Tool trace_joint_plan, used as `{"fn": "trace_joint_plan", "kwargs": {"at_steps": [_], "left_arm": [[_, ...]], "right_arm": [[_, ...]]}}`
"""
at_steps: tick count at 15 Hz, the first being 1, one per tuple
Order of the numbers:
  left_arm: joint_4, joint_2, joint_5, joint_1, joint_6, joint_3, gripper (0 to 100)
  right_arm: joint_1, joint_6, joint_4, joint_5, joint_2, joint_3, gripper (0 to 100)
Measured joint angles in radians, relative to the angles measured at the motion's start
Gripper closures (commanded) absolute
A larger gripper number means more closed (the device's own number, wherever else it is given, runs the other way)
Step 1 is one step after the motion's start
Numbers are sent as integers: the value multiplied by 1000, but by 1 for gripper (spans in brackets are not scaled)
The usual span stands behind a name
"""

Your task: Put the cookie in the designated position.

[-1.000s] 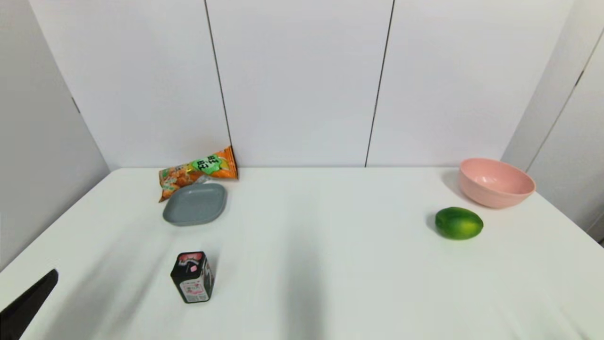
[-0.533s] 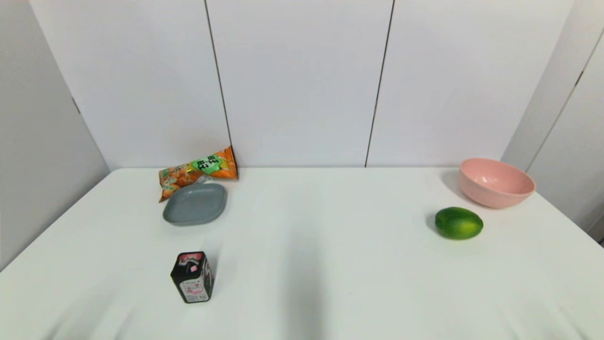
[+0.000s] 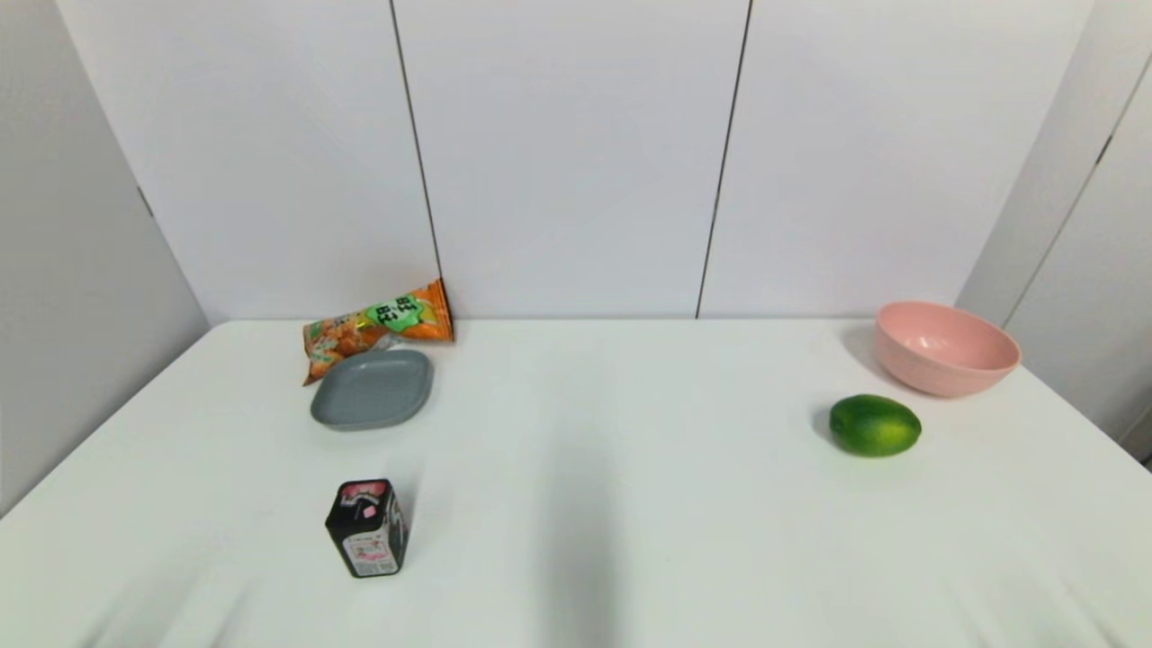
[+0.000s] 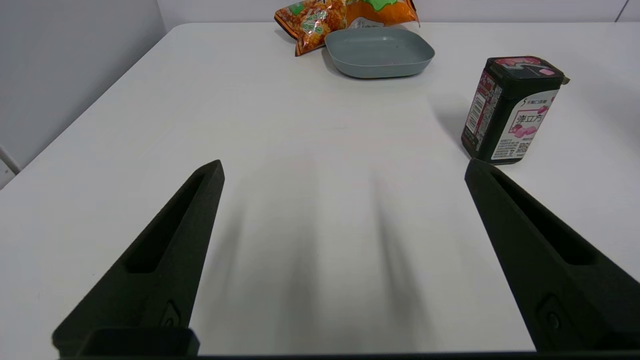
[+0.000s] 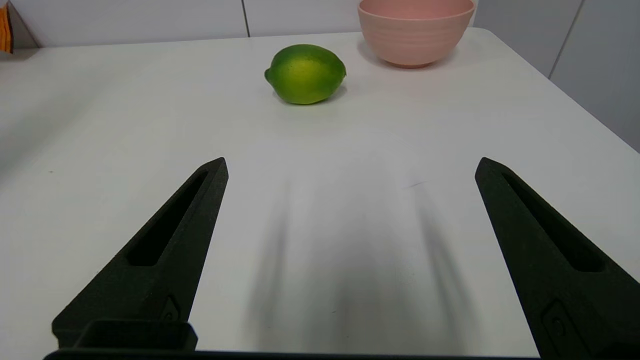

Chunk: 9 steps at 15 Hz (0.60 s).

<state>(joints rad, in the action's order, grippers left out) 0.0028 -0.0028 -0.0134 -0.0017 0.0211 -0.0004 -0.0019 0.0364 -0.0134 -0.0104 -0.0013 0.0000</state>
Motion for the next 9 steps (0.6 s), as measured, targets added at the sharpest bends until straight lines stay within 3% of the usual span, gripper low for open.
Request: {"fn": "trace_joint_plan", "kwargs": {"at_steps": [9], "left_arm": [[0,0,0,0,0,0,0]], "right_arm": [[0,2,4,-1,0,0,0]]}}
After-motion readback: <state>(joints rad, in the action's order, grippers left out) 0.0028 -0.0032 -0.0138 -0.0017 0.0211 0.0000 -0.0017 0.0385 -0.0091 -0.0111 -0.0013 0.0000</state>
